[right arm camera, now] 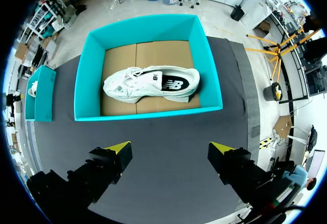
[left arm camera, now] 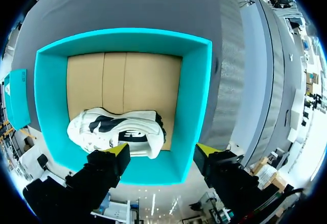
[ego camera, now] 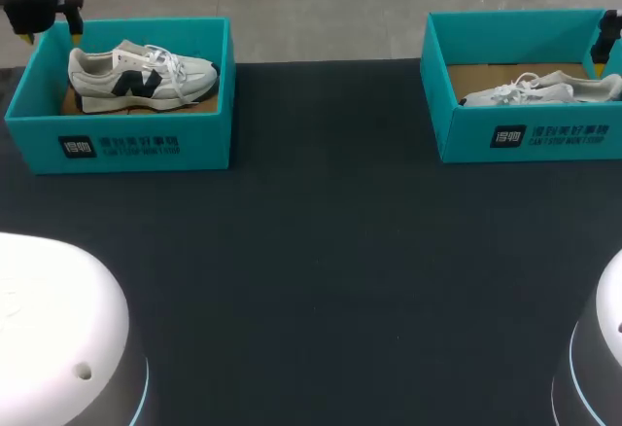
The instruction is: Take the shoe out of the shoebox, open the shoe tongue, remove and reinsert the insole, then place the shoe into the shoebox
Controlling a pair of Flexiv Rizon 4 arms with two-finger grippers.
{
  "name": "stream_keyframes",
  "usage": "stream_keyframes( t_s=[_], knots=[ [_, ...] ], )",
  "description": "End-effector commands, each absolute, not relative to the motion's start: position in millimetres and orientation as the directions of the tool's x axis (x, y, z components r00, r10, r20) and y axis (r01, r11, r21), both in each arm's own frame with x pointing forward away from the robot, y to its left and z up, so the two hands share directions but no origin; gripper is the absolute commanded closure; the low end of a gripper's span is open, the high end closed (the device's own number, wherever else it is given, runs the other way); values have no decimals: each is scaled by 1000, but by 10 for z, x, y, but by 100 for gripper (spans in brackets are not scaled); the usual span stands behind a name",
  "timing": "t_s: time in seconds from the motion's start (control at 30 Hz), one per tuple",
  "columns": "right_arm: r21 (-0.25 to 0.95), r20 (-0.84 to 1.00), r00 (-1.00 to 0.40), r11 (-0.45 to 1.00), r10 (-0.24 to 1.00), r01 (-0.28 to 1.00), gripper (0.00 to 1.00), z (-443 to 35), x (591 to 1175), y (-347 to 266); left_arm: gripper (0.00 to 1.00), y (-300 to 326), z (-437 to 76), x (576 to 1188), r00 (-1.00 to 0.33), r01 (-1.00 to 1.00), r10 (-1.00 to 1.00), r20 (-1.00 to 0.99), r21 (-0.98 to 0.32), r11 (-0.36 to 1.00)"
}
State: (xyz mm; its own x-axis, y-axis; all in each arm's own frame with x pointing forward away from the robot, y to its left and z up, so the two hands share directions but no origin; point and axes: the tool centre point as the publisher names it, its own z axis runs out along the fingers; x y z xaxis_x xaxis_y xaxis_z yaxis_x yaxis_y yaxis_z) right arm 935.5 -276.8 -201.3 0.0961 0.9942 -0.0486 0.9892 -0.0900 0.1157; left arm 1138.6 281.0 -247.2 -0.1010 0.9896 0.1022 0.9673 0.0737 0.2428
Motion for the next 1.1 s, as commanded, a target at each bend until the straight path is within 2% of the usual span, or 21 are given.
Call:
stream_keyframes(
  t_s=[0.03, 0.13, 0.2, 0.27, 0.37, 0.73, 1.1],
  knots=[
    [116, -47, 96, -90, 994, 989, 0, -2015, 9356, -2770, 32, 2829, -2623, 11666, -74, 982, 994, 80, 181, 59],
    [116, -47, 96, -90, 994, 989, 0, -2015, 9356, -2770, 45, 2854, -2695, 11760, -59, 986, 997, 57, 160, 50],
    [116, -47, 96, -90, 994, 989, 0, -2015, 9356, -2770, 49, 2874, -2732, 11805, -52, 987, 996, 66, 155, 41],
    [116, -47, 96, -90, 994, 989, 0, -2015, 9356, -2770, 45, 2890, -2758, 11845, -39, 988, 997, 63, 152, 29],
    [116, -47, 96, -90, 994, 989, 0, -2015, 9356, -2770, 49, 2902, -2785, 11880, -22, 989, 998, 61, 146, 13],
    [116, -47, 96, -90, 994, 989, 0, -2015, 9356, -2770, 56, 2900, -2982, 11892, 11, 990, 998, 61, 142, -19],
    [116, -47, 96, -90, 994, 989, 0, -2015, 9356, -2770, 55, 2807, -3122, 11902, 39, 990, 998, 58, 133, -46]
  ],
)
